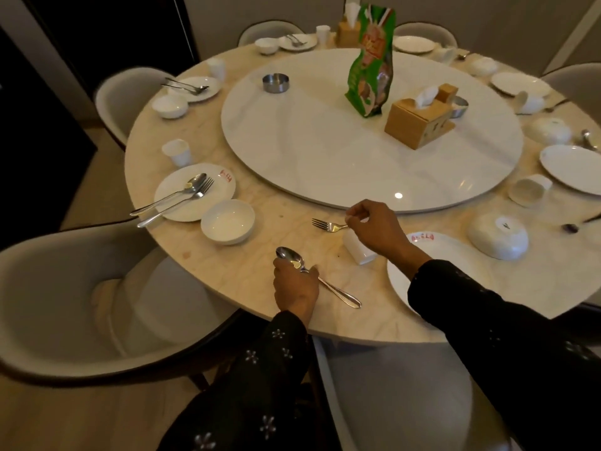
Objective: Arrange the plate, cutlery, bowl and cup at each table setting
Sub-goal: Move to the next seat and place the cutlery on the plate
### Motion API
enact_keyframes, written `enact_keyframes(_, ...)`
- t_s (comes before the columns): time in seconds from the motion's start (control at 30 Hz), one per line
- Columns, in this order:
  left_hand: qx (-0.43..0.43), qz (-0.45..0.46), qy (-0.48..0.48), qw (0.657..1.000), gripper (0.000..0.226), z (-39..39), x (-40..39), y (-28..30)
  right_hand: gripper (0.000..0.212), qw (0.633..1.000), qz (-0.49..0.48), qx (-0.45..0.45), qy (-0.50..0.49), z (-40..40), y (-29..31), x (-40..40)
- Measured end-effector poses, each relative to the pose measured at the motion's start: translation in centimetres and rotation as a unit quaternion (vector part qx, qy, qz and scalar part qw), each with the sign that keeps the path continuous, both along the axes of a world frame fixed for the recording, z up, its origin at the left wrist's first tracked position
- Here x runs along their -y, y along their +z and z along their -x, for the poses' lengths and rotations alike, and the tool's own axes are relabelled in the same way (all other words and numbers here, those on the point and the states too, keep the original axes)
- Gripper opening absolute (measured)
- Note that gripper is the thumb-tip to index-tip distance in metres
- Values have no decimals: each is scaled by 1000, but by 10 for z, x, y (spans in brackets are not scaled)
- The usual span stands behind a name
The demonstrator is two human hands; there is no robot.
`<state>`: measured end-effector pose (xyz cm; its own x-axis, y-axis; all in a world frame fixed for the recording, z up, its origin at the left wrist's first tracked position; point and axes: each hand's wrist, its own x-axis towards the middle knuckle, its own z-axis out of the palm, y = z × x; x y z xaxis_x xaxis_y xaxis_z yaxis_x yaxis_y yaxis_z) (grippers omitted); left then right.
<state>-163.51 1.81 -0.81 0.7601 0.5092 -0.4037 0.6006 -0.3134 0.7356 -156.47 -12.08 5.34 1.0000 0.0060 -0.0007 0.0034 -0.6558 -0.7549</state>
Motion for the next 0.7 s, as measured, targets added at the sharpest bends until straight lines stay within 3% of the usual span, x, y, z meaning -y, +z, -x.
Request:
enact_keyframes(0.1, -27, -53, 4, 998, 67, -7, 11, -2, 18, 1000, 26, -11, 10, -27, 1, 0)
enact_keyframes(0.2, -3, -70, -15, 997, 53, -13, 12, -5, 20, 998, 56, -9, 25, -53, 1, 4)
enact_keyframes(0.33, 22, -19, -10, 1000, 38, -26, -2, -2, 18, 983, 146, -54, 99, -81, -6, 15)
enact_keyframes(0.43, 0, 41, 14, 999, 43, -39, -12, -7, 22, 956, 230, -75, 167, -94, -14, 19)
enact_keyframes(0.53, 17, 84, 42, 995, 29, -48, -19, -13, 19, 922, 303, -101, 218, -100, -24, 17)
enact_keyframes(0.7, 44, 128, 51, 989, 18, -61, -27, -17, 14, 901, 339, -108, 250, -115, -32, 13)
